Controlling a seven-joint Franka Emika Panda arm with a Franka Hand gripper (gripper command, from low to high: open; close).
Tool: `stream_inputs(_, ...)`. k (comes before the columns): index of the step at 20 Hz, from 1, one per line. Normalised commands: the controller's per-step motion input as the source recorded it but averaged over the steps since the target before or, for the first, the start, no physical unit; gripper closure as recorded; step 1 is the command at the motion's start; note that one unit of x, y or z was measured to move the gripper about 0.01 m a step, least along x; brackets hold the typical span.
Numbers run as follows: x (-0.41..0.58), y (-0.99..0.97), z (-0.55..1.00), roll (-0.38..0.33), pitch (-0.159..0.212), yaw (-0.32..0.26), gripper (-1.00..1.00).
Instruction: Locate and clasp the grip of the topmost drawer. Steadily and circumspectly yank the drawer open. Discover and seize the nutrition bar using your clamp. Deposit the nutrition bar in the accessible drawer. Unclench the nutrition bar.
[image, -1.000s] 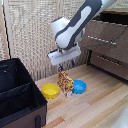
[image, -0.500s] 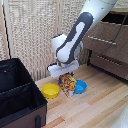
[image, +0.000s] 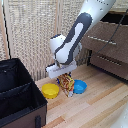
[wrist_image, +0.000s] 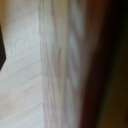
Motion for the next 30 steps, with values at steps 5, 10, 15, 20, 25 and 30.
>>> stream_inputs(5,0.095,-0.02,0.00,0.000,-0.002,-0.003,1.00)
stream_inputs(10,0.116,0.02,0.16,0.000,-0.027,-0.074,1.00)
stream_inputs(15,0.274,0.04,0.84,0.001,0.000,-0.093,1.00)
stream_inputs(20,0.354,0.09,1.00,-0.026,0.000,-0.050,1.00)
stream_inputs(25,0.361,0.16,1.00,-0.015,0.032,-0.101,1.00)
stream_inputs(30,0.365,0.21,1.00,-0.007,0.084,-0.087,1.00)
